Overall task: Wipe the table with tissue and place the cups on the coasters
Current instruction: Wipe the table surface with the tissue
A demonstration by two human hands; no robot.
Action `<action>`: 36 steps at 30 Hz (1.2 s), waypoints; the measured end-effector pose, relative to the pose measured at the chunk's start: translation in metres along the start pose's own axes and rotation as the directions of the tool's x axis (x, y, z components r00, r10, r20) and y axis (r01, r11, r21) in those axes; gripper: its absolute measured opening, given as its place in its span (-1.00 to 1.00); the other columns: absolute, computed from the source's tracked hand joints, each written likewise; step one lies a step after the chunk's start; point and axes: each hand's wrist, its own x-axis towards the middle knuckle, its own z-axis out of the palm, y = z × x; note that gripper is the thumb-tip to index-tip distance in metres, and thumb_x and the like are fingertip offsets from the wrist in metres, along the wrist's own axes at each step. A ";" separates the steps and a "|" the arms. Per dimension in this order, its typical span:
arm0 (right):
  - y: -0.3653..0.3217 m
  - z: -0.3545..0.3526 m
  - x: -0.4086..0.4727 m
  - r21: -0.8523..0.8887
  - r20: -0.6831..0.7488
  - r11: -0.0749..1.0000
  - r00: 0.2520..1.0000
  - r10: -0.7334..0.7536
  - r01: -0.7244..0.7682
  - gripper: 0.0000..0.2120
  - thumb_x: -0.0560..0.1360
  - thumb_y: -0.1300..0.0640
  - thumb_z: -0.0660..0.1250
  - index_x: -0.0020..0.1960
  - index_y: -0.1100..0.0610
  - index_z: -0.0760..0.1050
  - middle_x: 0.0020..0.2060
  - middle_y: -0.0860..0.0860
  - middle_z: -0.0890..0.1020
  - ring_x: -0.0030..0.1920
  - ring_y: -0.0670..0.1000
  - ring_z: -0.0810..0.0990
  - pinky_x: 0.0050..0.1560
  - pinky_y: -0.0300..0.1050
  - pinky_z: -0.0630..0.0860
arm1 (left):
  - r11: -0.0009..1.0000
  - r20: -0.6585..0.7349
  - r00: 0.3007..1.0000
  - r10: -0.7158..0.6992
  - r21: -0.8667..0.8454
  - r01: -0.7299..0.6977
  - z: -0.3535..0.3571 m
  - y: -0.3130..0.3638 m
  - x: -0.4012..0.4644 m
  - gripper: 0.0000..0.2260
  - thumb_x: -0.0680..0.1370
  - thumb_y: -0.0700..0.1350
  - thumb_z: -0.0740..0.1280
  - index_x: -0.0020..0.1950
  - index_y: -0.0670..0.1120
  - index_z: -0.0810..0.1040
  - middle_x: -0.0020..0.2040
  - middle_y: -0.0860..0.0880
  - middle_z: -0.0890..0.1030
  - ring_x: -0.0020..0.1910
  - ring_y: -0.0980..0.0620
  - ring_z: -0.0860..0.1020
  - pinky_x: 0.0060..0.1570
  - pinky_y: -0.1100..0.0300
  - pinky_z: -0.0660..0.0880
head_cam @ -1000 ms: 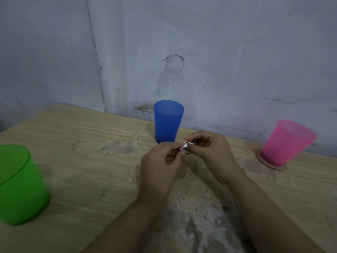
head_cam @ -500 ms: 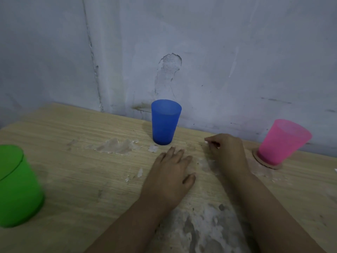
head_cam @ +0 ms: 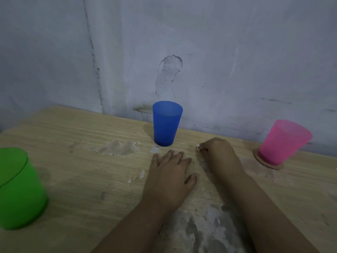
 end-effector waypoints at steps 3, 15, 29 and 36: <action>-0.008 0.002 0.010 -0.039 0.029 0.999 0.999 -0.013 0.015 -0.63 0.39 0.21 0.38 0.19 0.08 0.56 0.14 0.08 0.60 0.16 0.08 0.53 0.21 -0.14 0.36 | 1.000 -0.011 1.000 -0.002 -0.016 0.002 -0.001 0.001 0.000 -0.54 0.58 0.21 0.03 0.46 0.12 0.24 0.51 0.12 0.22 0.51 0.09 0.04 0.45 -0.06 -0.12; -0.007 -0.007 0.023 0.011 0.043 1.000 0.999 -0.006 0.005 -0.75 0.50 0.24 0.28 0.14 0.15 0.60 0.11 0.12 0.63 0.12 0.10 0.56 0.20 -0.11 0.41 | 0.998 -0.044 0.999 -0.006 -0.066 0.003 -0.003 0.001 -0.001 -0.57 0.58 0.17 0.07 0.43 0.13 0.29 0.50 0.11 0.25 0.51 0.08 0.07 0.45 -0.05 -0.11; -0.012 -0.003 0.021 0.024 0.027 0.993 0.993 -0.115 0.114 -0.74 0.39 0.30 0.35 0.05 0.14 0.62 0.00 0.09 0.64 0.05 0.07 0.57 0.11 -0.10 0.45 | 0.998 -0.064 0.998 -0.002 -0.063 -0.002 -0.002 0.001 -0.001 -0.57 0.57 0.17 0.07 0.42 0.12 0.32 0.49 0.09 0.26 0.50 0.08 0.10 0.45 -0.03 -0.07; 0.011 -0.009 -0.001 0.042 0.007 0.984 0.984 -0.176 0.175 -0.83 0.27 0.22 0.47 -0.12 0.13 0.65 -0.16 0.07 0.67 -0.11 0.09 0.61 -0.05 -0.06 0.53 | 0.999 -0.048 0.999 -0.016 -0.037 0.014 -0.001 -0.001 0.000 -0.52 0.55 0.25 0.08 0.43 0.13 0.29 0.52 0.06 0.20 0.51 0.03 0.05 0.47 -0.07 -0.05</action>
